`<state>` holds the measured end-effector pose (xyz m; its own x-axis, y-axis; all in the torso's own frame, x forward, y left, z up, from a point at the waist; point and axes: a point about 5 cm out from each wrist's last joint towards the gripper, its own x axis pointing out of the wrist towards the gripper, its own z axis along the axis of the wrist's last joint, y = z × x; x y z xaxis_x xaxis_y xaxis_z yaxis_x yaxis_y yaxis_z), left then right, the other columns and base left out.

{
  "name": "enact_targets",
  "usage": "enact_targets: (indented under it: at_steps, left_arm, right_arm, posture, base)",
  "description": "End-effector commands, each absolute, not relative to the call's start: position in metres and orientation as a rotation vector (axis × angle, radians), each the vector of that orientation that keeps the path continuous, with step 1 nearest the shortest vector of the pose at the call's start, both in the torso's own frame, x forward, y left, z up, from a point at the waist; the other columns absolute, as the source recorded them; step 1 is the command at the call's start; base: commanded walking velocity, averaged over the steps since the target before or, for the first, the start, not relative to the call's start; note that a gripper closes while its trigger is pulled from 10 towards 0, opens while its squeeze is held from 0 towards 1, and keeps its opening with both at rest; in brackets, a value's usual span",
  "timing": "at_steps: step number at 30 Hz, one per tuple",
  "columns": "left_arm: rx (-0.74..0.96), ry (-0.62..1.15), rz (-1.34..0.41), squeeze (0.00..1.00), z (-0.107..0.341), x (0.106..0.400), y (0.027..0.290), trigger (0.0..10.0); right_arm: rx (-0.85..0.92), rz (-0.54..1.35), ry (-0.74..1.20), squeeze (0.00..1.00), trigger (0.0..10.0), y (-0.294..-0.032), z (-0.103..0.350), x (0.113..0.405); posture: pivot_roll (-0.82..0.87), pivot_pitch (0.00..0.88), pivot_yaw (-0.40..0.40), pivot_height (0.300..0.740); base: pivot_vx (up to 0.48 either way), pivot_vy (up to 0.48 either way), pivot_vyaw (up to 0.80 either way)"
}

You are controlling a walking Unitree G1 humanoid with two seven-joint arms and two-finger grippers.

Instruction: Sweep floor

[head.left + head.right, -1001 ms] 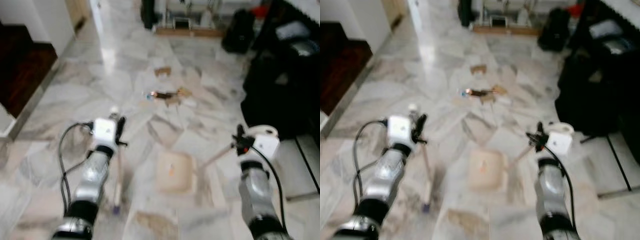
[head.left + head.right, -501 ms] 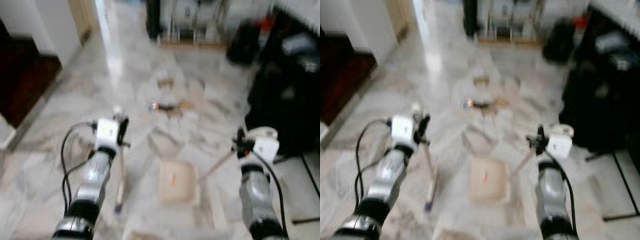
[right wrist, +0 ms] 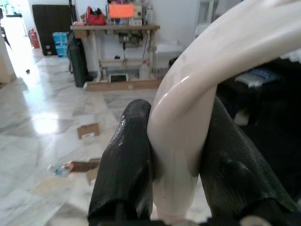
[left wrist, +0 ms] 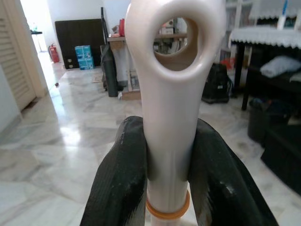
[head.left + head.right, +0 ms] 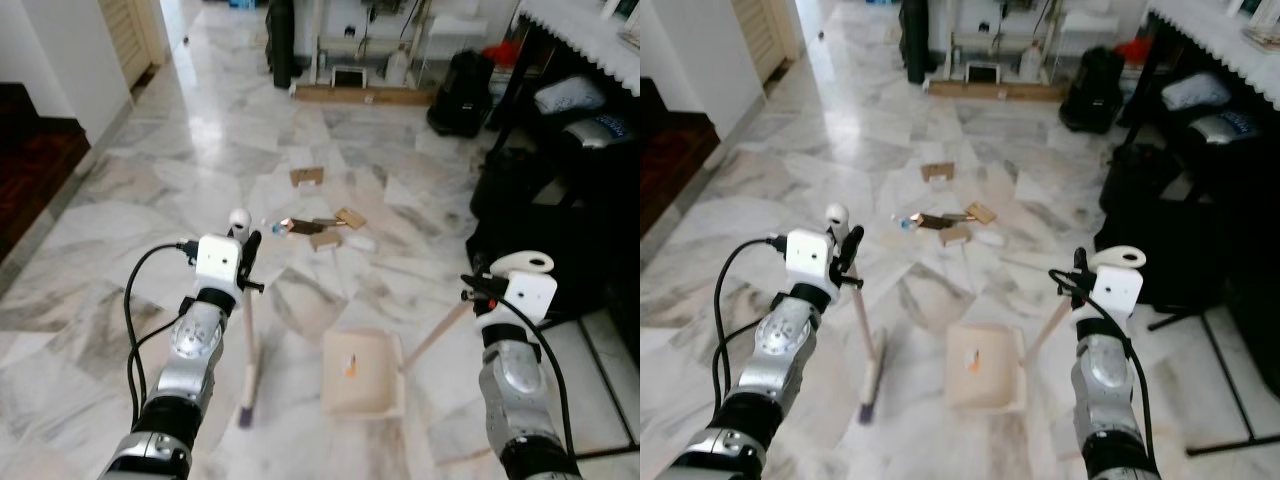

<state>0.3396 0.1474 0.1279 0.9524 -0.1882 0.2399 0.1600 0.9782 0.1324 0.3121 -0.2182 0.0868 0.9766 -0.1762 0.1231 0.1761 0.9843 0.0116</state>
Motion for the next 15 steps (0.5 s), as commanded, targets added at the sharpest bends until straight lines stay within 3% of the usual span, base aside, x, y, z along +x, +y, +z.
enact_targets:
  at_steps: [1,15]
  left_arm:
    - [0.138,-0.297,-0.164,0.00,0.1373,0.3408,0.1541,10.0]
    - [0.118,-0.284,-0.133,0.00,0.1346,0.3409,0.1593,10.0]
  right_arm:
    - [0.012,-0.166,-0.177,0.00,10.0,-0.2139,0.0991,0.3180]
    - [0.017,-0.158,-0.177,0.00,10.0,-0.2115,0.0994,0.3187]
  posture:
    - [0.12,0.053,-0.060,0.740]
    - [0.12,0.049,-0.066,0.740]
  base:
    - [0.330,0.000,0.00]
    - [0.327,0.000,0.00]
